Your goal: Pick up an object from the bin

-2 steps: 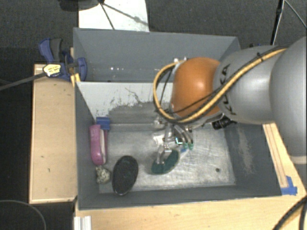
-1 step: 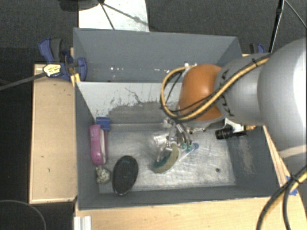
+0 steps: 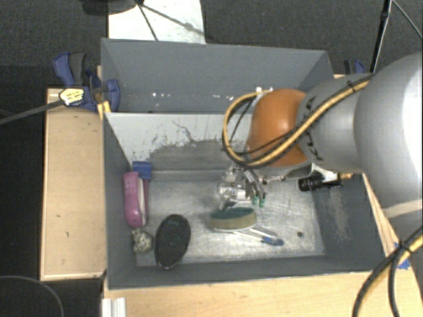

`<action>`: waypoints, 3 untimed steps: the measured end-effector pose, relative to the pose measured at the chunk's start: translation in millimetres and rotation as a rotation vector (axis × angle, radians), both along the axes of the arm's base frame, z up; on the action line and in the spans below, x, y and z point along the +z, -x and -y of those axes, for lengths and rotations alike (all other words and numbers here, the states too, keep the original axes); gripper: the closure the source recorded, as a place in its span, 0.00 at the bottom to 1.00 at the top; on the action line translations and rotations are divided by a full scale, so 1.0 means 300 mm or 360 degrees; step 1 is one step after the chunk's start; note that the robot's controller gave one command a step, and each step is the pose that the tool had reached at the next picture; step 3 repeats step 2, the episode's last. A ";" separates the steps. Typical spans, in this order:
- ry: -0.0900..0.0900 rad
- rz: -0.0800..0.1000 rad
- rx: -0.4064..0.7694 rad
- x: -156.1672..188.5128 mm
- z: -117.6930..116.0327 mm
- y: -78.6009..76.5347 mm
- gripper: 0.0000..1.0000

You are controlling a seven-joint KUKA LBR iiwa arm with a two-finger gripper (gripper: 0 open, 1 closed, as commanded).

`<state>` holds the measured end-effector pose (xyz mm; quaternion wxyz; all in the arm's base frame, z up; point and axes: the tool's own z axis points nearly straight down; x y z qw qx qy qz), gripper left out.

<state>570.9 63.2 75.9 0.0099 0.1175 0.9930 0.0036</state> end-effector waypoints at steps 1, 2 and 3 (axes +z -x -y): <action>0.0005 -0.0019 0.0015 0.168 -0.006 -0.009 1.00; 0.0009 -0.0015 0.0119 0.602 0.045 0.037 1.00; 0.0009 -0.0015 0.0119 0.602 0.045 0.037 1.00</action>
Offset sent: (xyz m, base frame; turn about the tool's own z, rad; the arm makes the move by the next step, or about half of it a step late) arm 0.0005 0.0013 0.0464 -0.0123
